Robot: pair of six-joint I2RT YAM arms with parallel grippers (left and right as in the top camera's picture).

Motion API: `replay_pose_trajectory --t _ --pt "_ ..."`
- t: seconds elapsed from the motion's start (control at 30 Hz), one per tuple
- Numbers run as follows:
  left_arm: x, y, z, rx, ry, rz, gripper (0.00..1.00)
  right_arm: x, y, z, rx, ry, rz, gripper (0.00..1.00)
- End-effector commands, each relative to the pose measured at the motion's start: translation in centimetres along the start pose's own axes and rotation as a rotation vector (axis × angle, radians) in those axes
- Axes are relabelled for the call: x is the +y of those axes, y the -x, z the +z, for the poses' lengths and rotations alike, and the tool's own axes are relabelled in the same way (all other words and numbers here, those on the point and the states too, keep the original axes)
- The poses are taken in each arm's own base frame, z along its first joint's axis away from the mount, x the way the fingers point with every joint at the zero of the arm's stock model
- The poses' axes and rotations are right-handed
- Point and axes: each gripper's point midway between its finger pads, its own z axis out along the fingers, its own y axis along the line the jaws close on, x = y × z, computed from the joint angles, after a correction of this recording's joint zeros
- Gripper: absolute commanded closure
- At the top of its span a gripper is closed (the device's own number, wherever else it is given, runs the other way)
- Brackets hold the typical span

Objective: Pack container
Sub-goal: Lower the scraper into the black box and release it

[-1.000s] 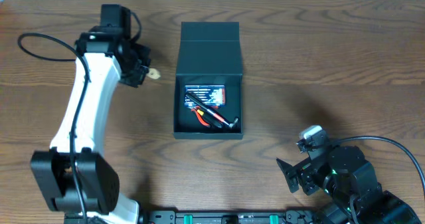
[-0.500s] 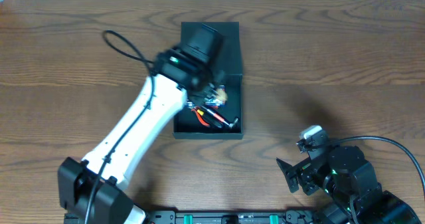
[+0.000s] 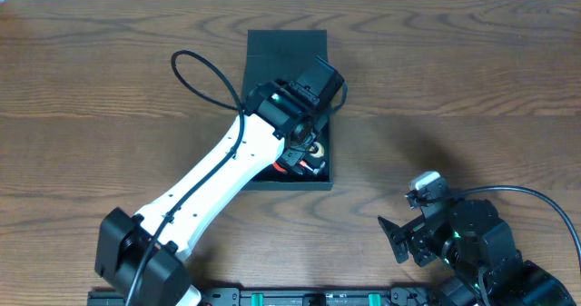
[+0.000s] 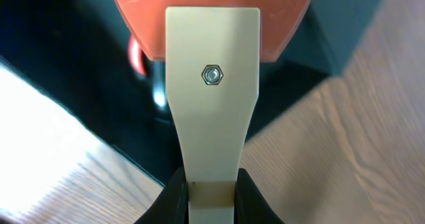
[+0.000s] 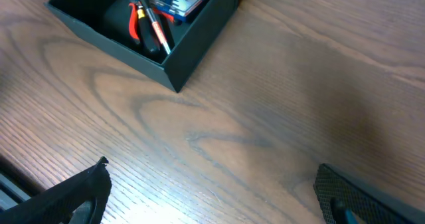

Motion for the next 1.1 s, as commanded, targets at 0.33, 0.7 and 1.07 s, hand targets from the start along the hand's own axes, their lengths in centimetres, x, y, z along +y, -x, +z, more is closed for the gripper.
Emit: replay_pose_trajectory --t 0.33,0.7,1.07 --pt "2.0 0.6 7.6 -0.075 0.194 -0.132 0.86 -0.2 0.0 0.0 -0.005 -0.011 0.017 0.01" --pt "0.5 -0.7 11.6 -0.016 0.174 -0.138 0.86 -0.2 0.0 0.0 -0.005 -0.011 0.017 0.01" --pt "0.2 -0.7 11.7 -0.016 0.161 -0.140 0.34 -0.2 0.0 0.0 -0.005 -0.011 0.017 0.01"
